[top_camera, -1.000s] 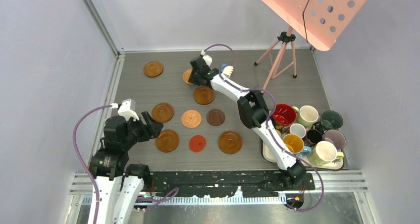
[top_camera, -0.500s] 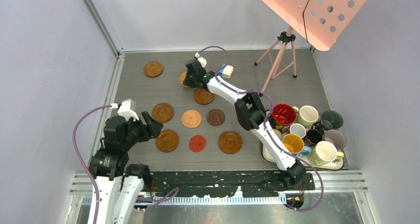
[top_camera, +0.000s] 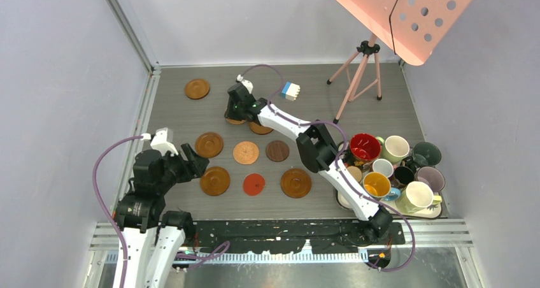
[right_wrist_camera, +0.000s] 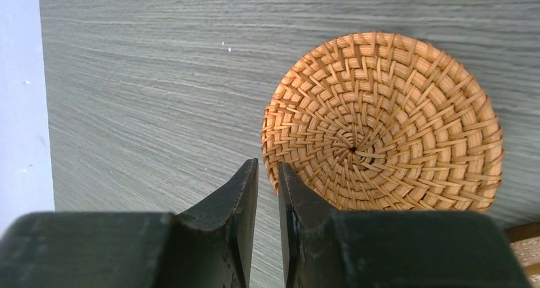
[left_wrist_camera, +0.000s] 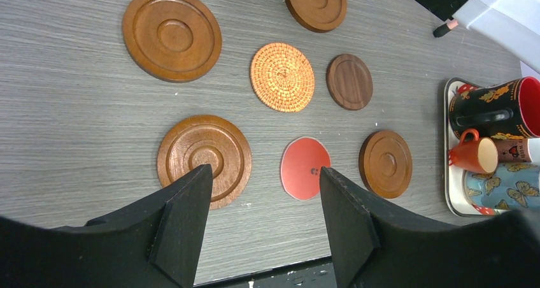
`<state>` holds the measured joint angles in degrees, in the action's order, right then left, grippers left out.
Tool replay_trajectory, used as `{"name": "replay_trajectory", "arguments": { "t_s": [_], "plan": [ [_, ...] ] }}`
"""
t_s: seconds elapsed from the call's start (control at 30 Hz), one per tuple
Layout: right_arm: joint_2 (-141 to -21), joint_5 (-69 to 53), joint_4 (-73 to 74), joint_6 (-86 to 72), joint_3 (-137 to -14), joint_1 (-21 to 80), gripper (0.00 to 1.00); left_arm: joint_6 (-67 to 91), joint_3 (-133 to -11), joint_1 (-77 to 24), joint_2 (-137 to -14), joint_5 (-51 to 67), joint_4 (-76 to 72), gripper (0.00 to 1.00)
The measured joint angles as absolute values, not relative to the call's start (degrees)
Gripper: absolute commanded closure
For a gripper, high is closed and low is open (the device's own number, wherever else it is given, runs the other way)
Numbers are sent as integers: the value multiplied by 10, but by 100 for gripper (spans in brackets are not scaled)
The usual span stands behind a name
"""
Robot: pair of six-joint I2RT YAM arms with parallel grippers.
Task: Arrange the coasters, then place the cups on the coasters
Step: Move the coaster to the center of the board.
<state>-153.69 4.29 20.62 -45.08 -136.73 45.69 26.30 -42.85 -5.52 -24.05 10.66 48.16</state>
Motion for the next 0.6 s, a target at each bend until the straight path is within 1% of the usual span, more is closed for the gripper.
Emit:
{"name": "replay_trajectory", "arguments": {
  "t_s": [0.27, 0.6],
  "plan": [
    [-1537, 33, 205, -447, -1366, 464, 75, 263, -429, -55, -240, 105, 483, 35],
    [-1523, 21, 167, -452, -1326, 476, 75, 263, -429, -55, -236, 100, 483, 35]
  ]
}}
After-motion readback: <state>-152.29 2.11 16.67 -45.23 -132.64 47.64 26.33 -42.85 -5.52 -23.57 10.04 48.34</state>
